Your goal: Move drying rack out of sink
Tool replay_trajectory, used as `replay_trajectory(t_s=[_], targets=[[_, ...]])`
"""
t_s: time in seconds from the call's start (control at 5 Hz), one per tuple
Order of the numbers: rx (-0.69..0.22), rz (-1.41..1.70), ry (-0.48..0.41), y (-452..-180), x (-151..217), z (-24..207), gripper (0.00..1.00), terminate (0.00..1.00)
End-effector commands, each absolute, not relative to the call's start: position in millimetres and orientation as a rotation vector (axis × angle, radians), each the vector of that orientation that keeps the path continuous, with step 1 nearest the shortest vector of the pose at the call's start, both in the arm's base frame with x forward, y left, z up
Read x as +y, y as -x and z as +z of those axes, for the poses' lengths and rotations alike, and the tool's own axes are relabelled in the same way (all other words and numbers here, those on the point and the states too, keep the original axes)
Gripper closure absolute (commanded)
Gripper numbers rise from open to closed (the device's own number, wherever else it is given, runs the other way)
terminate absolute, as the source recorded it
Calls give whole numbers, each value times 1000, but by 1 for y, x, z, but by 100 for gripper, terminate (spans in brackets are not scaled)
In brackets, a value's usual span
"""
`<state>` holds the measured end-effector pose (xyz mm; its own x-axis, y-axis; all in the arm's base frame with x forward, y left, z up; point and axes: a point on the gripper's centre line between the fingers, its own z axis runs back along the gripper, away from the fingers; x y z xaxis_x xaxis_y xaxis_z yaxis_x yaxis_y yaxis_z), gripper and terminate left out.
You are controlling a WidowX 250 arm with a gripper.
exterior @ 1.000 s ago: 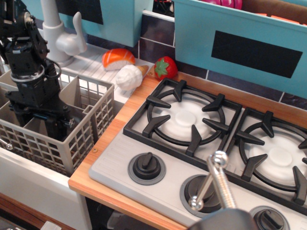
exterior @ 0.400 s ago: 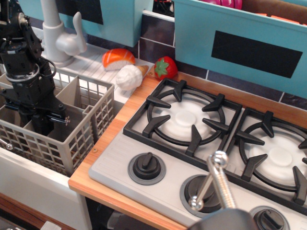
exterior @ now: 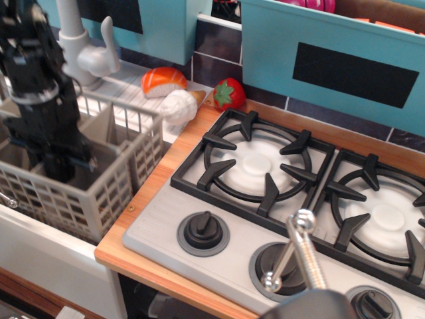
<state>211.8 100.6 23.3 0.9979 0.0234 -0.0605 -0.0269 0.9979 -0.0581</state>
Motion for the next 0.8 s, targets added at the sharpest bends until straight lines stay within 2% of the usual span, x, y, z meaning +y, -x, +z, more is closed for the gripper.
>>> replay_trajectory(t_s=[0.0, 0.4, 0.6], targets=[[-61, -32, 97, -219, 93, 100, 100, 0], [-128, -48, 180, -211, 36, 152, 100, 0], [-134, -21, 162, -211, -9, 159, 100, 0]])
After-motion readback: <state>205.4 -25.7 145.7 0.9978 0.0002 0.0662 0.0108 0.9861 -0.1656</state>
